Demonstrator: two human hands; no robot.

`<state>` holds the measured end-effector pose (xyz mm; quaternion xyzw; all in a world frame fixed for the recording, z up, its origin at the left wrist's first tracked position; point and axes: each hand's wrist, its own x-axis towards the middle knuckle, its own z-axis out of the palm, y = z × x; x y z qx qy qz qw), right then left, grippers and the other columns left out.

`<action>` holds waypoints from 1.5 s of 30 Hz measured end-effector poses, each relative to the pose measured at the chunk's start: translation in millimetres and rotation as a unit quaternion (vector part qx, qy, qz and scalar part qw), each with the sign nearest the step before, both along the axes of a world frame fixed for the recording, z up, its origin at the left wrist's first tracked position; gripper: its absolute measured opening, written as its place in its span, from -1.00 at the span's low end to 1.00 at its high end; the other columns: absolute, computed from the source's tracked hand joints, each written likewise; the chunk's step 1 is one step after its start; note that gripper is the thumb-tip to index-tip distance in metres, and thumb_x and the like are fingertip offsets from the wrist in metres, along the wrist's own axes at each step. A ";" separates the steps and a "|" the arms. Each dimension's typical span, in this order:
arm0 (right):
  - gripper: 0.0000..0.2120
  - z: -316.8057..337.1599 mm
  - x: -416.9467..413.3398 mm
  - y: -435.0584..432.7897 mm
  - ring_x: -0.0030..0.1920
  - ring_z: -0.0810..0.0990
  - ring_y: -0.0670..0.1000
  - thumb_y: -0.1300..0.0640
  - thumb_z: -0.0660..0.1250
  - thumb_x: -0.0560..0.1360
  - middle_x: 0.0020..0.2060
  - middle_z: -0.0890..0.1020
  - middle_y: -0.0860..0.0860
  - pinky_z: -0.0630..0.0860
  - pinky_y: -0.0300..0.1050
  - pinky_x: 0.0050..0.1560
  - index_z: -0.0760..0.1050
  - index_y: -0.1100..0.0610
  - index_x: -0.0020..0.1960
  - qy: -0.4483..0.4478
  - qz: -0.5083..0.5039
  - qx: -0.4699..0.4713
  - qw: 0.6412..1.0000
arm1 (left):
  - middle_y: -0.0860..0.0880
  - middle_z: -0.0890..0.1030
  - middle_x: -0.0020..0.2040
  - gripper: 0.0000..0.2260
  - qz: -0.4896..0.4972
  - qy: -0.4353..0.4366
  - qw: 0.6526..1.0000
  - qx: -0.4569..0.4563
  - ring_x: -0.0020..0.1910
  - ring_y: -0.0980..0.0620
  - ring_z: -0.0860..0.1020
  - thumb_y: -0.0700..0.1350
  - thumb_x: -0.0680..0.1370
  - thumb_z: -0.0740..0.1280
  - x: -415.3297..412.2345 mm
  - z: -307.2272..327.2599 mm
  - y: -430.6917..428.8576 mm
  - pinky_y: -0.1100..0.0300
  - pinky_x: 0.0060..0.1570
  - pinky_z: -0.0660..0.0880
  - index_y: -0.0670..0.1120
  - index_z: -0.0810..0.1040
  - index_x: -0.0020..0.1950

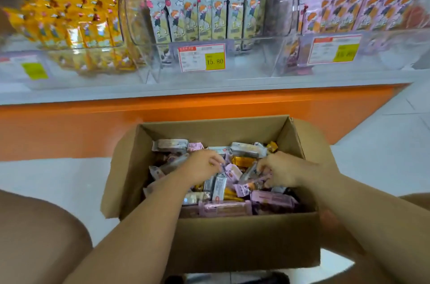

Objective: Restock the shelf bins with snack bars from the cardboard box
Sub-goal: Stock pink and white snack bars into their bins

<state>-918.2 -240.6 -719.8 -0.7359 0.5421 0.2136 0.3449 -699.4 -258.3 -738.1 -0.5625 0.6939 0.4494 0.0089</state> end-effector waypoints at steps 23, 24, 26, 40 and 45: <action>-0.72 16.2 -21.1 -9.0 0.05 0.56 0.06 0.03 0.31 0.53 0.04 0.62 0.04 0.46 -0.15 0.05 0.53 -0.06 0.24 -0.139 -0.054 -0.101 0.984 | 0.03 0.49 0.25 -0.58 0.029 0.088 0.982 0.167 0.17 0.09 0.49 -0.09 0.53 0.38 -28.5 8.7 -33.4 0.22 0.14 0.39 -0.06 0.43 0.38; -0.64 26.2 -22.4 -11.1 0.13 0.53 0.00 0.04 0.31 0.55 0.17 0.58 0.02 0.40 -0.31 0.04 0.46 0.00 0.34 -0.164 -0.068 -0.111 0.978 | 0.03 0.52 0.26 -0.59 0.054 0.118 0.976 0.176 0.19 0.08 0.51 -0.10 0.54 0.37 -23.6 14.8 -34.1 0.21 0.18 0.42 -0.06 0.45 0.38; -0.61 49.2 -22.0 -13.1 0.06 0.52 -0.12 0.05 0.32 0.54 0.16 0.59 -0.06 0.31 -0.53 -0.13 0.44 0.04 0.36 -0.201 -0.092 -0.133 0.966 | -0.03 0.58 0.23 -0.63 0.099 0.184 0.960 0.187 0.19 0.02 0.55 -0.14 0.53 0.37 -16.3 30.4 -32.3 0.11 0.27 0.43 -0.08 0.47 0.34; -0.62 162.1 -39.1 21.7 -0.33 0.58 -0.03 0.24 0.48 0.39 -0.10 0.61 0.04 0.46 -0.18 -0.39 0.37 0.01 0.07 -0.405 -0.192 -0.107 0.888 | -0.18 0.63 0.13 -0.74 0.169 0.430 0.859 0.218 0.08 -0.10 0.61 -0.31 0.57 0.20 -29.9 128.4 3.3 -0.06 0.01 0.60 -0.11 0.56 0.18; -0.61 178.0 -46.4 12.6 -0.26 0.63 0.05 0.18 0.56 0.29 -0.14 0.68 0.01 0.56 -0.16 -0.24 0.43 0.05 0.00 -0.466 -0.241 -0.190 0.830 | -0.15 0.62 0.17 -0.61 0.187 0.459 0.842 0.213 0.07 -0.07 0.63 -0.18 0.41 0.30 -28.8 152.1 2.5 -0.13 -0.04 0.60 -0.07 0.52 0.24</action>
